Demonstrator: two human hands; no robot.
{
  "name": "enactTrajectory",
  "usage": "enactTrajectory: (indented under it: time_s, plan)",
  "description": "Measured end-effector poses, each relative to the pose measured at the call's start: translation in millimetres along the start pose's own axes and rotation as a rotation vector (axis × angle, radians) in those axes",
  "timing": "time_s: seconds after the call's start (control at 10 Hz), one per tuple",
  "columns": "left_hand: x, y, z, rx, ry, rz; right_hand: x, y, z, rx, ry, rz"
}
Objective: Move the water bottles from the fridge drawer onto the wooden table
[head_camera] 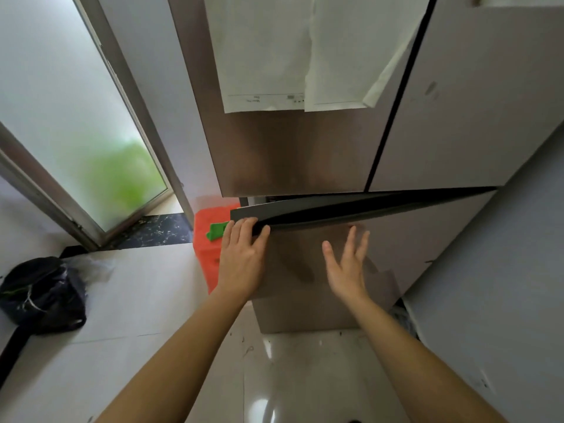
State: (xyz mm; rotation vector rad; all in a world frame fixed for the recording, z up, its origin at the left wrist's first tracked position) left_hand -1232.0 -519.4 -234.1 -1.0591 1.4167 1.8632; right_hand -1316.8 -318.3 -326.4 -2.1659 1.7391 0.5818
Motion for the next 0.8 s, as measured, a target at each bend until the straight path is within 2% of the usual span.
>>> enactTrajectory:
  time_s: [0.2, 0.4, 0.6, 0.7, 0.8]
  plan:
    - [61, 1, -9, -0.108, 0.238, -0.26, 8, 29, 6, -0.091, -0.225, -0.133]
    - [96, 11, -15, -0.197, 0.269, -0.459, 15, 51, 14, -0.101, -0.293, -0.271]
    - [89, 14, -14, -0.227, 0.268, -0.518, 11, 52, 25, -0.144, -0.374, -0.329]
    - [74, 19, -6, -0.217, 0.2, -0.478, 5, 46, 21, -0.133, -0.363, -0.322]
    - [56, 29, -4, -0.236, 0.114, -0.396, -20, 55, -11, -0.203, -0.266, -0.15]
Point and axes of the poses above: each hand's wrist, its own y-axis towards the middle knuckle, its own x-axis out of the palm, z = x × y, the point moved 10 cm from there along y, towards the middle knuckle, and after that the axes turned 7 degrees about -x, right-handed, at the moved point
